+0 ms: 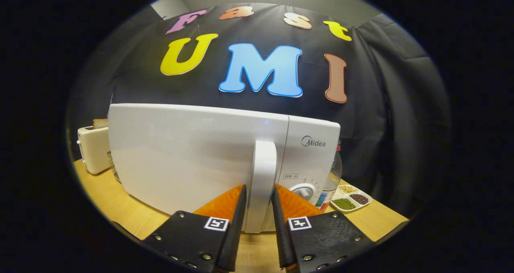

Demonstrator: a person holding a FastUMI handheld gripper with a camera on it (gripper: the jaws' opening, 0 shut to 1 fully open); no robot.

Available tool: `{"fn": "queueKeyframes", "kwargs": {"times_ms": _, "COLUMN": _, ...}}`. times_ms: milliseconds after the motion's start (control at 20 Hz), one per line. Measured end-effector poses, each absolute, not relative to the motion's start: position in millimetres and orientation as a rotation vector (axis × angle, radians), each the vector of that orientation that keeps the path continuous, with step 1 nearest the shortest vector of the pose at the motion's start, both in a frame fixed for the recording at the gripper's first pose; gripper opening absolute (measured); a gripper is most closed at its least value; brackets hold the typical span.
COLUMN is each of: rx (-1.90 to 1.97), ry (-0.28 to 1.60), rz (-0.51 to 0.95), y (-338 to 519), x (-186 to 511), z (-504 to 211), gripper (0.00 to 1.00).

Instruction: Open the microwave, put the food inside, and close the microwave door.

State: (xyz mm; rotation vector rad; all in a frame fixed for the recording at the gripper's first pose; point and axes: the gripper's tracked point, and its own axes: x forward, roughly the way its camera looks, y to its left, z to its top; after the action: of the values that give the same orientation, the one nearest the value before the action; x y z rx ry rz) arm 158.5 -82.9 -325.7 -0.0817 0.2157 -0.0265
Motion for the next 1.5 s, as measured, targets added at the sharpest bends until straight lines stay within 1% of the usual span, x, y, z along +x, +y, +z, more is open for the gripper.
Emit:
{"fn": "queueKeyframes", "kwargs": {"times_ms": 50, "rx": -0.059, "ry": 0.229, "rz": -0.014, "y": -82, "x": 160, "z": -328, "gripper": 0.36}}
{"fn": "queueKeyframes", "kwargs": {"times_ms": 150, "rx": -0.016, "ry": 0.239, "rz": -0.003, "y": -81, "x": 160, "z": -332, "gripper": 0.36}}
{"fn": "queueKeyframes", "kwargs": {"times_ms": 200, "rx": 0.005, "ry": 0.249, "rz": -0.001, "y": -81, "x": 160, "z": -332, "gripper": 0.27}}
{"fn": "queueKeyframes", "kwargs": {"times_ms": 300, "rx": 0.012, "ry": 0.246, "rz": 0.013, "y": -81, "x": 160, "z": -330, "gripper": 0.27}}
{"fn": "queueKeyframes", "kwargs": {"times_ms": 400, "rx": 0.013, "ry": 0.253, "rz": 0.013, "y": -81, "x": 160, "z": -332, "gripper": 0.17}}
{"fn": "queueKeyframes", "kwargs": {"times_ms": 800, "rx": 0.047, "ry": 0.288, "rz": 0.041, "y": -80, "x": 146, "z": -327, "gripper": 0.17}}
{"fn": "queueKeyframes", "kwargs": {"times_ms": 850, "rx": 0.056, "ry": 0.29, "rz": 0.041, "y": -79, "x": 140, "z": -328, "gripper": 0.11}}
{"fn": "queueKeyframes", "kwargs": {"times_ms": 1050, "rx": -0.018, "ry": 0.288, "rz": 0.096, "y": -72, "x": 115, "z": -325, "gripper": 0.11}}
{"fn": "queueKeyframes", "kwargs": {"times_ms": 1300, "rx": -0.027, "ry": 0.35, "rz": 0.147, "y": -51, "x": 55, "z": -322, "gripper": 0.11}}
{"fn": "queueKeyframes", "kwargs": {"times_ms": 1500, "rx": -0.006, "ry": 0.327, "rz": 0.257, "y": -11, "x": -6, "z": -316, "gripper": 0.11}}
